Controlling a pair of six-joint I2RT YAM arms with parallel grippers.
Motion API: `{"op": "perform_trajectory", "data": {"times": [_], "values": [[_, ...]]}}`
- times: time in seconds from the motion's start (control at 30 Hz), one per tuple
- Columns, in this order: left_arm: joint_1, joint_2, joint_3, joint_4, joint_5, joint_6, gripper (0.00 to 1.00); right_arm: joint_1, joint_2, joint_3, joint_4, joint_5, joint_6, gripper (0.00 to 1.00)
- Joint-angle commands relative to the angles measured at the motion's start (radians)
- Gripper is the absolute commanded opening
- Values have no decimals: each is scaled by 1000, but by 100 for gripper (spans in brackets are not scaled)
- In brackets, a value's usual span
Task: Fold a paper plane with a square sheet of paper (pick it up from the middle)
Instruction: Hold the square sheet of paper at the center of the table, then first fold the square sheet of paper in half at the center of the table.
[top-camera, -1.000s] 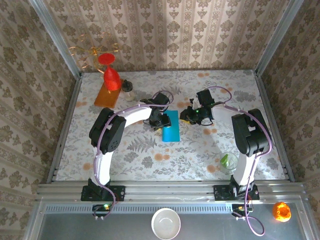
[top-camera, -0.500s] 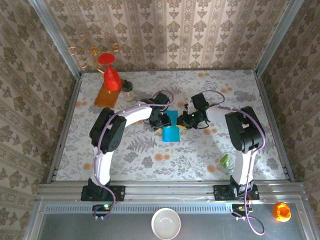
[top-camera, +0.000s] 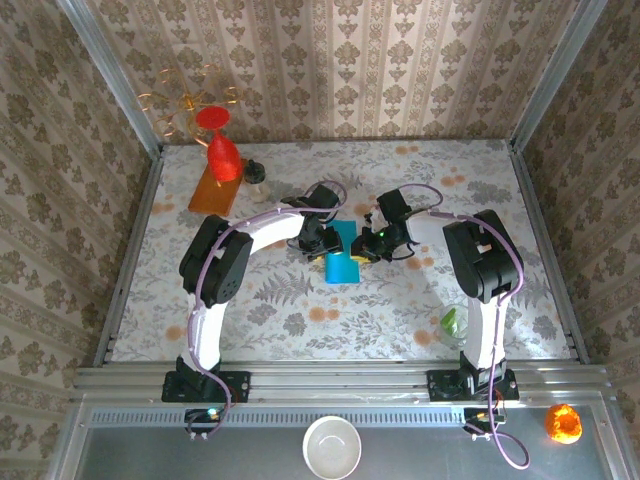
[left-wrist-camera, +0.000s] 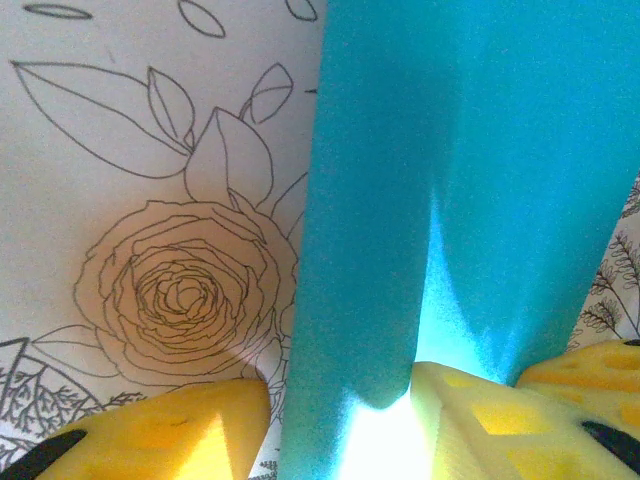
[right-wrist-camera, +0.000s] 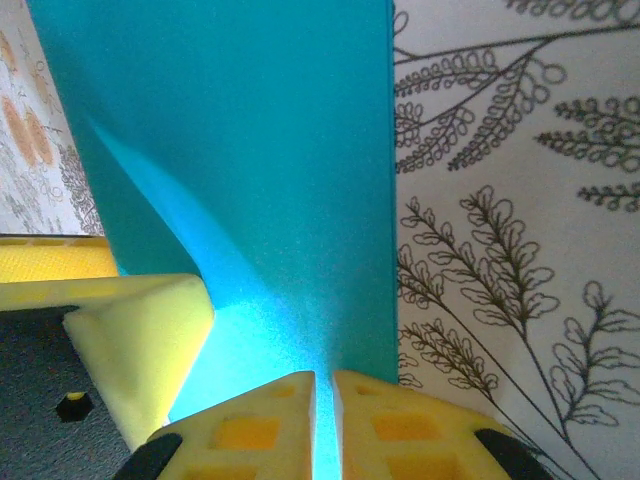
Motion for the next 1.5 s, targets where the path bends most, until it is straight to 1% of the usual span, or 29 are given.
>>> {"op": "perform_trajectory", "data": {"times": [0.0,0.1,0.2,0.33,0.37,0.43,0.5,0.6,0.67,0.8,0.9,0.93,1.3,1.47], "values": [[-15,146,-88,-20,6,-9,47,1,59,7,-136,76,-46,16],[-14,85,-73,-19,0,3,47,0,79,-4,-172,115,-53,13],[-8,-14,-54,-15,-28,21,47,0,94,-17,-190,169,-59,10],[4,-193,-67,25,-114,69,45,0,130,-15,-207,214,-66,7],[9,-232,-75,40,-120,82,45,1,137,-16,-209,227,-65,6],[19,-288,-102,86,-97,109,44,4,152,-12,-223,246,-69,5],[23,-309,-127,133,-48,128,40,8,164,-10,-229,263,-69,4],[17,-292,-155,207,74,133,30,15,179,-9,-237,294,-68,3],[7,-261,-154,235,130,127,23,18,188,-7,-240,308,-68,2],[-14,-190,-116,246,187,136,11,23,201,-12,-231,319,-66,2],[-17,-135,-87,220,195,141,2,23,202,-16,-230,326,-66,1],[-18,-122,-82,215,198,142,0,23,200,-17,-229,328,-66,1],[-10,-40,-54,214,248,161,0,24,196,-17,-248,339,-80,1],[0,-15,-56,208,250,164,0,24,200,-11,-261,350,-80,2]]}}
